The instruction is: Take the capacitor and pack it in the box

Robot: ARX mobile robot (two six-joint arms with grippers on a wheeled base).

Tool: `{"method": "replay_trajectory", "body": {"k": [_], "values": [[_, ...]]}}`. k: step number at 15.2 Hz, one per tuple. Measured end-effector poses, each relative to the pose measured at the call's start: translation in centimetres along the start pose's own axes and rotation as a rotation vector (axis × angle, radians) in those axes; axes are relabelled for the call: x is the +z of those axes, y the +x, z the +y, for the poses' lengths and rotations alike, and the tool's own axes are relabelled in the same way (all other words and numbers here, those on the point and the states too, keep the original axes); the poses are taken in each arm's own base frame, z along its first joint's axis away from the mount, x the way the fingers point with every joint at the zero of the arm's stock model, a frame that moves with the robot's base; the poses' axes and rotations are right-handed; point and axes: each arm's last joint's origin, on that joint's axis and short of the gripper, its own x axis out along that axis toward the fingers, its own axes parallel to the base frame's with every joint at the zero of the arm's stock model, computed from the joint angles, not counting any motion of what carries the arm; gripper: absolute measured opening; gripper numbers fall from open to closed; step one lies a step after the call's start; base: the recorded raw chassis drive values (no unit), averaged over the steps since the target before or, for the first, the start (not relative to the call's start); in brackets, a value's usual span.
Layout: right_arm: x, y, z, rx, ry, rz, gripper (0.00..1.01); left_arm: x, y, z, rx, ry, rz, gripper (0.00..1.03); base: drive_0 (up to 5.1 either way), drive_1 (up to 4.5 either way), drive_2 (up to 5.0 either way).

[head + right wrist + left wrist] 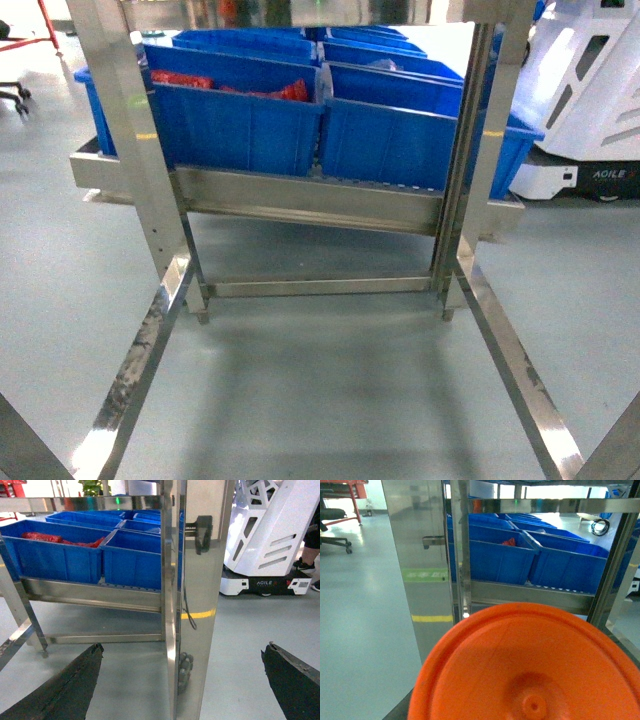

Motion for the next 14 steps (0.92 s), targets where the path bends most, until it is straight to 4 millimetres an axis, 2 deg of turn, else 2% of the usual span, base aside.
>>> {"method": "replay_trajectory", "body": {"k": [7, 14], "values": [[-0.01, 0.00, 0.00, 0.001, -0.001, 0.001, 0.98, -0.01, 0.00, 0.00, 0.000, 0.000, 0.001, 0.43, 0.0, 0.00, 0.0], [-0.01, 0.00, 0.00, -0.001, -0.001, 0.001, 0.98, 0.01, 0.00, 0.00, -0.001, 0.000, -0.001, 0.43, -5.0, 2.28, 2.5]]}}
